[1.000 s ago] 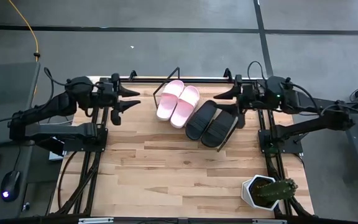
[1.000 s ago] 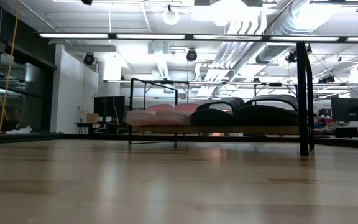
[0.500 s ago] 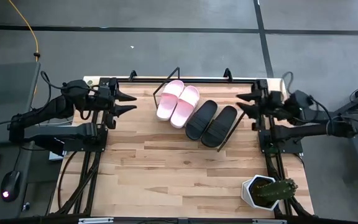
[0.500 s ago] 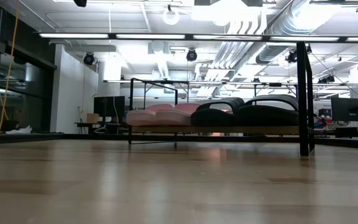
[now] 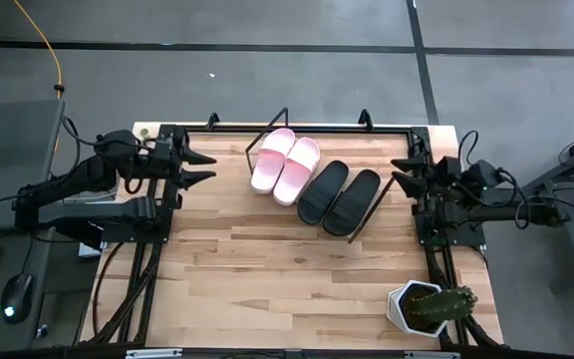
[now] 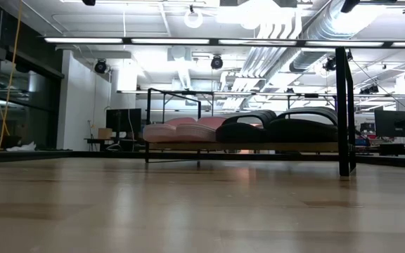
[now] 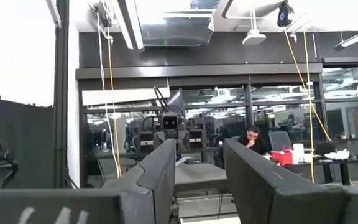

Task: Pick and place slides into the shelf
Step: Return to Home Position

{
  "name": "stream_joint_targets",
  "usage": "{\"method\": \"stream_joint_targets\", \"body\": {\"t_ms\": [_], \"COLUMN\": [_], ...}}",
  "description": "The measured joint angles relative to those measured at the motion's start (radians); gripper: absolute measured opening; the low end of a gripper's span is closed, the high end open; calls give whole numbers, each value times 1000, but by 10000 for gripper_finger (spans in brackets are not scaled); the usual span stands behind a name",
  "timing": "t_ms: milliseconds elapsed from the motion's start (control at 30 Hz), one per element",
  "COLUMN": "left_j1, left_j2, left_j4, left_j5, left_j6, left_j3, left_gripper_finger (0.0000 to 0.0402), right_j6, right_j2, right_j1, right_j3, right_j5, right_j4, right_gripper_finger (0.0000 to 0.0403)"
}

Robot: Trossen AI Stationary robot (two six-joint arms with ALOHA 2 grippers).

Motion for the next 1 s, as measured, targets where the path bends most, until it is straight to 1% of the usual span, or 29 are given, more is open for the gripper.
{"method": "stream_joint_targets", "body": {"t_ms": [133,233,367,567,700,833,1000], "left_j1": [1,1,1,0,0,0,0], "left_j2": [-48,-99,-164,-227,-250,-273,-290], "left_j4": [72,179,294,340,366,456,613], "left_j5": [-1,-9,-27,-50,-50,-54,-54], "left_j6": [-21,-65,-115,-151,-170,-203,-252], "left_j3": [-94,-195,-299,-372,-416,-484,-578], "left_gripper_finger": [128,128,128,128,128,128,128], "right_j6": [-2,1,27,65,65,82,82], "right_j2": [0,0,0,0,0,0,2], "right_j1": [0,0,0,0,0,0,2], "right_j3": [-22,-44,-114,-254,-330,-374,-374], "right_j5": [0,0,1,21,31,33,32], "right_j4": [23,37,149,378,484,543,531], "right_gripper_finger": [128,128,128,128,128,128,128]}}
